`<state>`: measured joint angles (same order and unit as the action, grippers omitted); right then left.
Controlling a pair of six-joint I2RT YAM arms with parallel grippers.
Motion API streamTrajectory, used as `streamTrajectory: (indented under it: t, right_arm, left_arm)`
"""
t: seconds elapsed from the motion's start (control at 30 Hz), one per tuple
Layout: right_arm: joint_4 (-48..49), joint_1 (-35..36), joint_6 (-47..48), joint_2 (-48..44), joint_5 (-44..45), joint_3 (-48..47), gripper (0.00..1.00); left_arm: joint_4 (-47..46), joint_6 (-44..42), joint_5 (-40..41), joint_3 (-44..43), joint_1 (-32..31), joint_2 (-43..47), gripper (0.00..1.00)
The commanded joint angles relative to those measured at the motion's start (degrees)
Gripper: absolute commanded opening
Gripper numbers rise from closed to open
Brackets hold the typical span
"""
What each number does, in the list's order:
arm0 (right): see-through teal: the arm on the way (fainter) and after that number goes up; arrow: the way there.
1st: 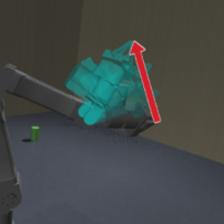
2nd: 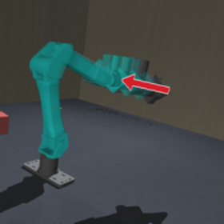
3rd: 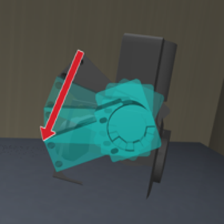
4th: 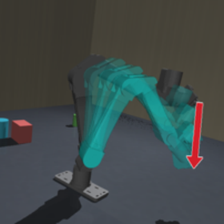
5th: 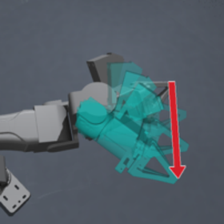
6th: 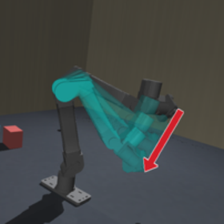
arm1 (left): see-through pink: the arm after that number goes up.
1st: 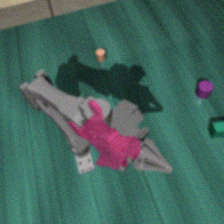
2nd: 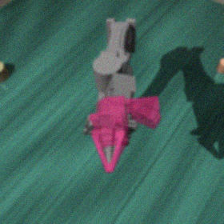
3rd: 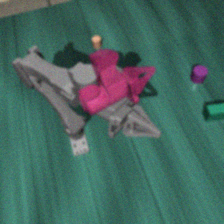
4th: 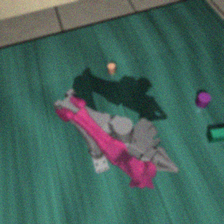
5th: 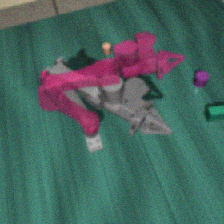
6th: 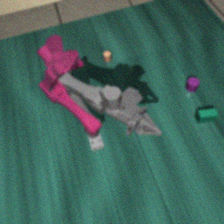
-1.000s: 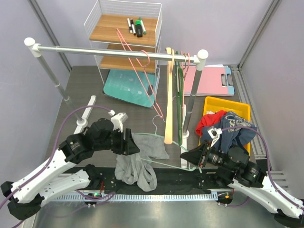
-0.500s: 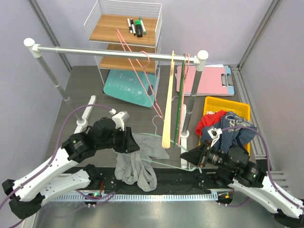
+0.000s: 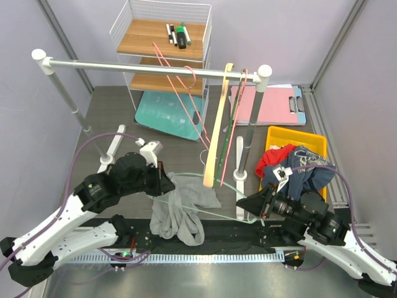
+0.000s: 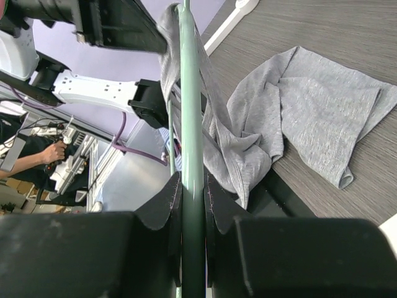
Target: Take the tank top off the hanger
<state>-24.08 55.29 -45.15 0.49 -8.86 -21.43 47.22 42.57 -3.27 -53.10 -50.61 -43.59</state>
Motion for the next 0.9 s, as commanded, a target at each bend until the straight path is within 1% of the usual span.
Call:
streamTrajectory:
  t: [0.0,0.13,0.23,0.43,0.6,0.73,0.8,0.87]
  right_arm:
    - [4.13,-0.09,0.50,-0.32,0.34,-3.09,0.01]
    - [3.68,-0.09,0.85,-0.32,1.30,-3.70,0.01]
    - [3.77,-0.01,1.03,-0.32,1.57,-4.06,0.01]
    - [6.15,-0.09,0.50,-0.32,0.86,-4.50,0.01]
    - [6.06,-0.09,0.41,-0.32,2.18,-5.64,0.01]
    - [7.81,-0.09,-0.29,-0.23,3.32,-5.20,0.01]
    - [8.08,-0.09,-0.38,-0.23,4.12,-5.02,0.01]
    - [8.78,-0.09,-0.38,0.65,3.94,-4.94,0.01]
  left_arm:
    - [3.04,-2.22,7.83,-7.45,-0.19,4.04,0.00]
    - [8.22,-2.66,13.89,-11.84,-0.19,6.85,0.00]
    - [12.79,-2.66,18.64,-13.16,-0.19,8.96,0.00]
    - [21.41,0.94,29.00,-12.56,-0.19,12.47,0.00]
    - [24.49,3.40,32.09,-11.33,-0.10,17.13,0.00]
    - [27.57,6.21,35.95,-11.15,-0.10,18.37,0.00]
    - [30.11,7.96,39.29,-10.88,-0.19,18.54,0.00]
    - [31.17,9.03,40.27,-11.14,-0.10,18.37,0.00]
